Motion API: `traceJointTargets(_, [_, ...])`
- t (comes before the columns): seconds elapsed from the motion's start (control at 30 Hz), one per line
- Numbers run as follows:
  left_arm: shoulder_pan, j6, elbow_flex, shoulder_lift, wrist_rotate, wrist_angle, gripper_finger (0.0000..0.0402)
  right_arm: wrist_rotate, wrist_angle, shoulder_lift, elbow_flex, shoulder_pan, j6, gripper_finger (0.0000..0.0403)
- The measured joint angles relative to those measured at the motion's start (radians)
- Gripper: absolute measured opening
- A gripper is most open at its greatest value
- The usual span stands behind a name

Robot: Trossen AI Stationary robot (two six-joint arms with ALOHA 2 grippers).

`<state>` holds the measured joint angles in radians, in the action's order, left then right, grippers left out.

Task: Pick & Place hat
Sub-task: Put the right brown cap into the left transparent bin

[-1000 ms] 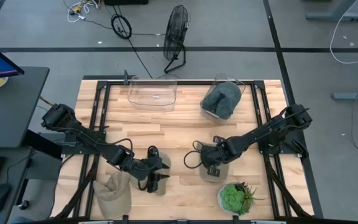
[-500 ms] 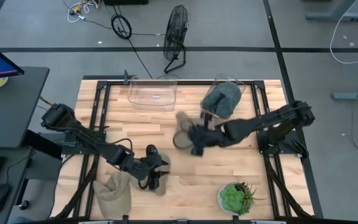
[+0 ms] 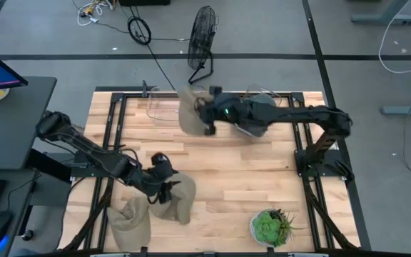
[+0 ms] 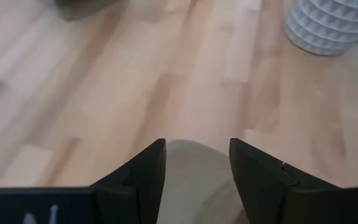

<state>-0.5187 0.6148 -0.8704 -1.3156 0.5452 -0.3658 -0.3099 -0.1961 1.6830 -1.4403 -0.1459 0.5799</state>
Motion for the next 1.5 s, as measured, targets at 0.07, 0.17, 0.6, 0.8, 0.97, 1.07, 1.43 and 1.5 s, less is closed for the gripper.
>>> traceJointTargets(0.07, [0.016, 0.002, -0.001, 0.037, 0.006, -0.06, 0.0181, 0.041, 0.089, 0.04, 0.0, -0.048, 0.0, 0.0008])
traceJointTargets(0.17, [0.044, 0.002, 0.0, 0.068, 0.008, -0.125, 0.0181, 0.111, 0.251, 0.116, 0.0, -0.1, 0.037, 0.0008])
traceJointTargets(0.6, [0.09, 0.009, 0.0, 0.072, 0.009, -0.186, 0.0181, -0.059, 0.541, 0.345, 0.001, -0.186, 0.061, 0.001])
traceJointTargets(0.8, [0.09, 0.036, 0.0, 0.072, 0.009, -0.184, 0.0181, -0.019, 0.456, 0.344, 0.0, -0.222, -0.18, 0.001])
traceJointTargets(0.97, [0.089, 0.079, 0.0, 0.072, 0.009, -0.185, 0.0181, 0.177, 0.438, 0.345, 0.0, -0.234, -0.205, 0.0017])
traceJointTargets(1.07, [0.089, 0.081, 0.0, 0.072, 0.009, -0.185, 0.0181, 0.196, 0.423, 0.345, 0.0, -0.234, -0.205, 0.0032])
traceJointTargets(1.43, [0.114, 0.137, 0.0, 0.072, 0.073, -0.184, 0.0181, 0.198, 0.309, 0.323, 0.0, -0.225, -0.31, 0.0146])
traceJointTargets(1.5, [0.131, 0.136, 0.0, 0.071, 0.09, -0.184, 0.0181, 0.195, 0.308, 0.301, 0.001, -0.216, -0.31, 0.0166])
